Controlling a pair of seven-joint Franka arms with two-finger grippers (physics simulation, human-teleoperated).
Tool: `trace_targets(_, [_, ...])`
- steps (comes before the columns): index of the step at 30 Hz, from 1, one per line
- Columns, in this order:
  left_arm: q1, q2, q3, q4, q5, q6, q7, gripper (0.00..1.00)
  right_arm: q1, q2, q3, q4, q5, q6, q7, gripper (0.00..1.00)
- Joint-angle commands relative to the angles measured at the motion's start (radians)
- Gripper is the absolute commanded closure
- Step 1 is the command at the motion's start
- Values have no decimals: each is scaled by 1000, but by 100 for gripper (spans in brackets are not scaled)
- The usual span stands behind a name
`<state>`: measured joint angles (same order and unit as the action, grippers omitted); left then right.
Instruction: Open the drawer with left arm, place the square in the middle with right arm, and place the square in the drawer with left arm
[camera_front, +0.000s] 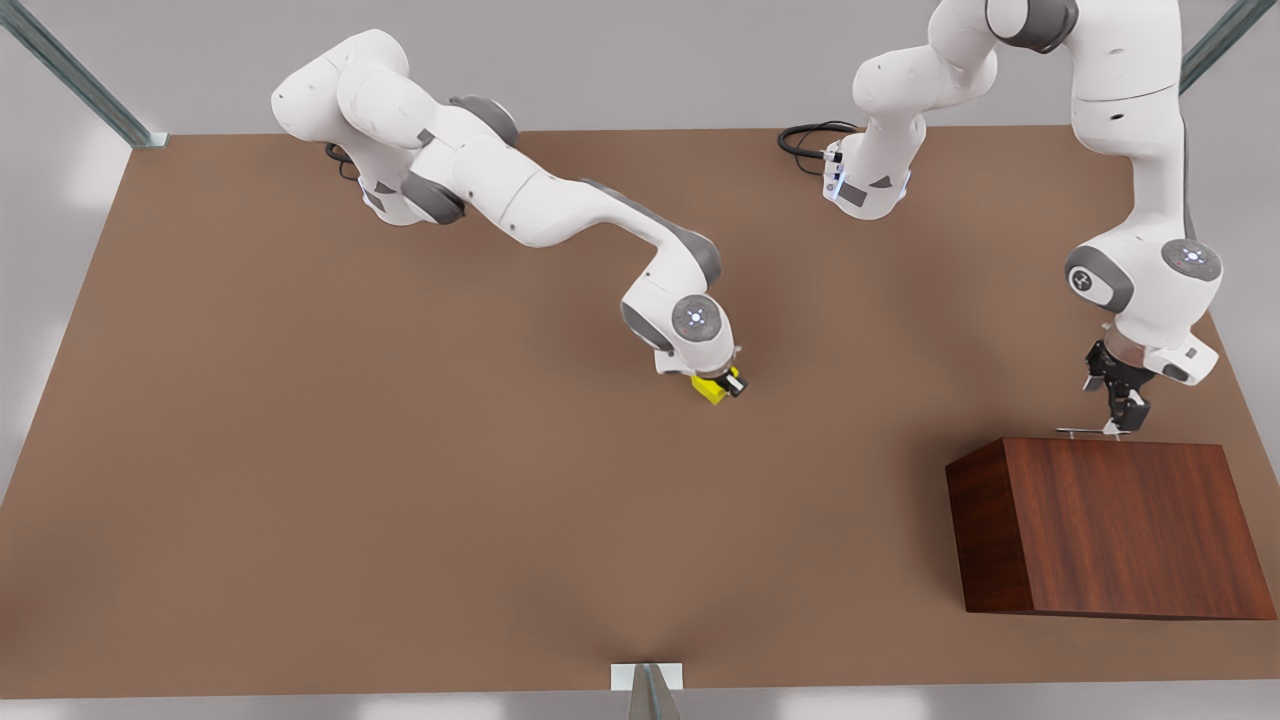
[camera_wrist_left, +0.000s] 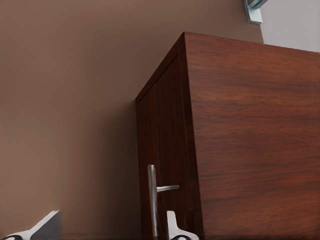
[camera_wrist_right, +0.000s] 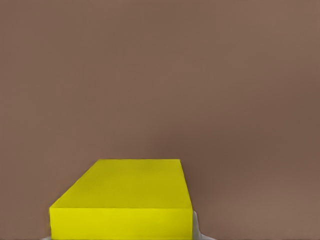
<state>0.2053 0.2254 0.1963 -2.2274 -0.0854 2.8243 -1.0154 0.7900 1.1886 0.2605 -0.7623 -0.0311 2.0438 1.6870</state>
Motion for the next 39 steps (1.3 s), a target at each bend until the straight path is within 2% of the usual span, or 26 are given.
trace_targets(1, [-1, 0, 0, 0, -1, -2, 0, 0, 9, 0, -1, 0, 0, 1, 0, 32])
trace_targets(2, [-6, 2, -1, 0, -1, -3, 0, 0, 21, 3, -6, -2, 0, 12, 0, 15])
trace_targets(4, [-18, 6, -1, 0, -1, -6, 0, 0, 23, 11, -7, -2, 0, 15, 2, 3])
trace_targets(5, [-18, 12, 0, 0, -1, -6, 0, 0, 23, 12, -7, -2, 0, 19, 2, 2])
trace_targets(10, [-18, 20, 0, -3, -1, -14, 1, 0, 17, -4, -7, -2, 0, -4, 0, 0])
trace_targets(13, [-18, 18, 0, -5, -1, -51, 1, 0, -57, -118, -1, -9, -3, -97, -21, 0])
trace_targets(16, [-18, 11, 0, -5, -1, -80, 1, 0, -248, -359, -4, -121, -9, -344, -391, 0])
trace_targets(19, [-18, 2, 2, -5, -1, -129, 9, 0, -523, -609, -6, -440, -10, -353, -855, 0])
trace_targets(21, [-17, 0, 2, -3, 6, -129, 12, 0, -696, -690, -6, -520, -10, -395, -1168, 0])
trace_targets(24, [-14, -4, 5, -2, 10, -129, 15, 0, -862, -733, -6, -512, -9, -448, -1490, 0])
trace_targets(32, [-6, -35, 15, -2, 59, -204, 15, 0, -879, -744, -7, -489, -9, -404, -1535, 0])
trace_targets(33, [-7, -37, 15, -2, 68, -210, 12, 0, -877, -765, -4, -520, -6, -357, -1518, 0])
trace_targets(39, [-7, -63, 29, -3, 85, -275, 12, 0, -785, -805, 2, -562, -6, -341, -1356, 0])
